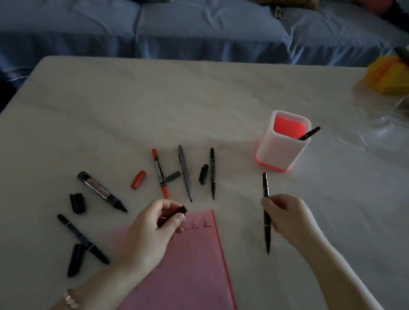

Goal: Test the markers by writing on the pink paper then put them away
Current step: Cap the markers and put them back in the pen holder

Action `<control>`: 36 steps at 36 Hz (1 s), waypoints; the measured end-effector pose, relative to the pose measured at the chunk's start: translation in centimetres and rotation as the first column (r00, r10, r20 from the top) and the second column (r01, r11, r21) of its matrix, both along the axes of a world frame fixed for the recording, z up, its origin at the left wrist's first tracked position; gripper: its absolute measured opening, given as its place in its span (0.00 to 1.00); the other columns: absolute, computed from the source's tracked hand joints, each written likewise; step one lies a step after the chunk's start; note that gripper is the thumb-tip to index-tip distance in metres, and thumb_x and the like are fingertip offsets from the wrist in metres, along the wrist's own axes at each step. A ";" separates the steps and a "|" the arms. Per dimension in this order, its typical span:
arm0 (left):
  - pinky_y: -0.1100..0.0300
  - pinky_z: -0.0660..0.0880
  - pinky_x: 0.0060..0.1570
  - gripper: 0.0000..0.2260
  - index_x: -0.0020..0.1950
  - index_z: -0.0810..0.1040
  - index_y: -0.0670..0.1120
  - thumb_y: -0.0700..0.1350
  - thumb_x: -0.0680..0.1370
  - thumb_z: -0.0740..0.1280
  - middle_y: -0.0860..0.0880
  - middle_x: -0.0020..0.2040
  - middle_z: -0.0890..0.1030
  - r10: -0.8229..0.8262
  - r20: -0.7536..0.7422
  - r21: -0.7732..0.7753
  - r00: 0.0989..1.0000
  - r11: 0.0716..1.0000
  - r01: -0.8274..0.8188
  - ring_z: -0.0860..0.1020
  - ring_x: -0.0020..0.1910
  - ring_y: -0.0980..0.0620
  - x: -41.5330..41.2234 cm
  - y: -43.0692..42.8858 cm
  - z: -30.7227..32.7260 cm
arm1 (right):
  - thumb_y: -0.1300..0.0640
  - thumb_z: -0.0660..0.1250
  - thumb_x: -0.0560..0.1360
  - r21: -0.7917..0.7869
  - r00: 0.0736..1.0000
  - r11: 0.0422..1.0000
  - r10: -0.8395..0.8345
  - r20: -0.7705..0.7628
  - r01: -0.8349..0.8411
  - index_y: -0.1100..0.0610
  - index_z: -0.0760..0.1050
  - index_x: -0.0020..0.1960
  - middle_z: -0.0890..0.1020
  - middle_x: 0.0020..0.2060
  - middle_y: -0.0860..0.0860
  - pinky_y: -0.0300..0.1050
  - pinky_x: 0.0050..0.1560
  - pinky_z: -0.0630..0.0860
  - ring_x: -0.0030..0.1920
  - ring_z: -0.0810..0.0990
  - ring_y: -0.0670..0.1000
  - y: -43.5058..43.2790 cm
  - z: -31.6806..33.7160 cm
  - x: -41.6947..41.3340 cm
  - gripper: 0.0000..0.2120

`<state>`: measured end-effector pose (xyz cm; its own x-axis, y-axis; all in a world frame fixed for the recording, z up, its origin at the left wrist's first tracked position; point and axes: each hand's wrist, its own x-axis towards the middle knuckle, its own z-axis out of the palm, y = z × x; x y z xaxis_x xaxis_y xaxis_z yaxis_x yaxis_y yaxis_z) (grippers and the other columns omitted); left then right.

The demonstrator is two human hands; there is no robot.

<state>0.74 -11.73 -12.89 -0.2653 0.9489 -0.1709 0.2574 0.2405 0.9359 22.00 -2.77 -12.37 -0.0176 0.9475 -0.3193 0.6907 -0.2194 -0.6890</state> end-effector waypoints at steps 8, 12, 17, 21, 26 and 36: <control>0.71 0.74 0.31 0.05 0.43 0.78 0.49 0.38 0.73 0.69 0.54 0.31 0.82 0.072 0.171 -0.052 0.983 0.997 -0.064 0.78 0.30 0.62 -0.7 -1.3 1.0 | 0.68 0.58 0.77 0.189 0.680 0.956 -0.016 -0.733 0.226 0.62 0.71 0.49 0.84 0.36 0.51 0.38 0.39 0.80 0.36 0.82 0.47 -4.0 4.3 -4.6 0.05; 0.73 0.71 0.29 0.04 0.44 0.78 0.46 0.37 0.73 0.68 0.55 0.28 0.80 0.057 0.189 -0.003 0.980 0.998 -0.057 0.74 0.26 0.64 -0.7 -1.8 1.9 | 0.67 0.59 0.76 0.180 0.591 0.955 0.007 -0.807 0.235 0.61 0.73 0.49 0.85 0.39 0.53 0.38 0.42 0.79 0.41 0.83 0.49 -5.1 4.9 -5.6 0.06; 0.74 0.70 0.30 0.05 0.43 0.79 0.47 0.37 0.73 0.68 0.56 0.29 0.80 0.051 0.183 0.023 0.982 0.998 -0.056 0.75 0.28 0.64 -0.7 -2.3 2.2 | 0.67 0.58 0.76 0.085 0.529 0.967 -0.057 -0.847 0.240 0.57 0.73 0.46 0.85 0.38 0.55 0.40 0.42 0.80 0.39 0.83 0.51 -6.0 4.5 -6.1 0.08; 0.74 0.70 0.32 0.06 0.42 0.79 0.50 0.39 0.72 0.69 0.56 0.32 0.82 0.031 0.179 0.041 0.983 0.998 -0.039 0.77 0.31 0.63 -0.5 -2.7 2.4 | 0.67 0.59 0.76 0.047 0.523 0.967 -0.095 -0.847 0.251 0.57 0.73 0.47 0.84 0.40 0.58 0.41 0.43 0.81 0.41 0.84 0.52 -6.4 4.1 -6.0 0.08; 0.70 0.73 0.38 0.08 0.43 0.79 0.51 0.38 0.72 0.70 0.58 0.35 0.82 0.008 0.175 0.048 0.984 0.999 -0.017 0.78 0.35 0.61 -0.1 -3.0 2.5 | 0.68 0.58 0.76 0.028 0.506 0.973 -0.095 -0.857 0.230 0.58 0.74 0.46 0.84 0.37 0.55 0.41 0.43 0.81 0.39 0.84 0.51 -6.7 3.7 -6.1 0.08; 0.61 0.76 0.44 0.07 0.46 0.78 0.54 0.42 0.73 0.68 0.58 0.42 0.81 -0.088 0.018 0.093 0.996 0.992 0.086 0.79 0.41 0.58 0.3 -3.8 2.7 | 0.73 0.62 0.72 0.122 0.590 0.974 -0.015 -0.807 0.192 0.44 0.62 0.62 0.85 0.38 0.53 0.40 0.41 0.80 0.38 0.83 0.50 -7.9 3.5 -6.7 0.30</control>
